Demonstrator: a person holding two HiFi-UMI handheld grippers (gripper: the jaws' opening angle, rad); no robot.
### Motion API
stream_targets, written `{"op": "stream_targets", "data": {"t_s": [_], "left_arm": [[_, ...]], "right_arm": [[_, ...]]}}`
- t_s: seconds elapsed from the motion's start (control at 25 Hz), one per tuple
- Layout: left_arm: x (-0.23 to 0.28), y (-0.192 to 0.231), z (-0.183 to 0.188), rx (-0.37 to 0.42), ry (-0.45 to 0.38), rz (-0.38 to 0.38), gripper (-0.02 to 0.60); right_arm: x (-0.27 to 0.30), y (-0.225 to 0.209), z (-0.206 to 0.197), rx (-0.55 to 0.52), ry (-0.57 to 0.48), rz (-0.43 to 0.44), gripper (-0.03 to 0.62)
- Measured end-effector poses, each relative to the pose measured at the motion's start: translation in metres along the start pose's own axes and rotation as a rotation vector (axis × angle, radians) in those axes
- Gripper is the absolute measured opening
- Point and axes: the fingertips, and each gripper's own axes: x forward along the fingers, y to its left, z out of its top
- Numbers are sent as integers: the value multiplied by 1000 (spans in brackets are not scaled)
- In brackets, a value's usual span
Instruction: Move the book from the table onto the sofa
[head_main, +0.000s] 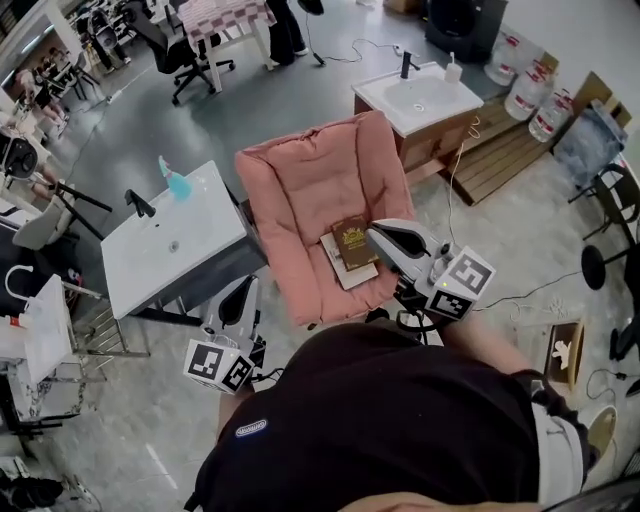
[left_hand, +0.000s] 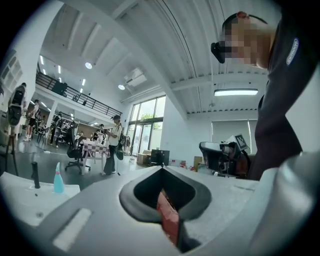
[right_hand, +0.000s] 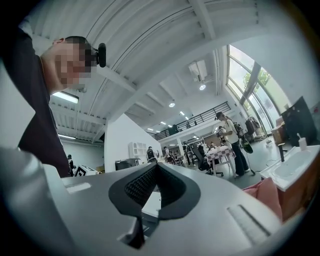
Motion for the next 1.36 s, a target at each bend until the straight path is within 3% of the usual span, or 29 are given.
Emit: {"op": "stream_targets", "data": {"t_s": [0.24, 0.6, 1.36], "left_arm": [[-7, -10, -6, 25, 14, -15, 0], [-6, -20, -15, 7, 31, -26, 0], [13, -52, -24, 39, 82, -115, 0]], "right_arm": [[-7, 18, -3, -22, -13, 29, 29], [-23, 15, -12, -83, 45, -14, 28], [-63, 6, -3, -78, -6, -83, 29]]}}
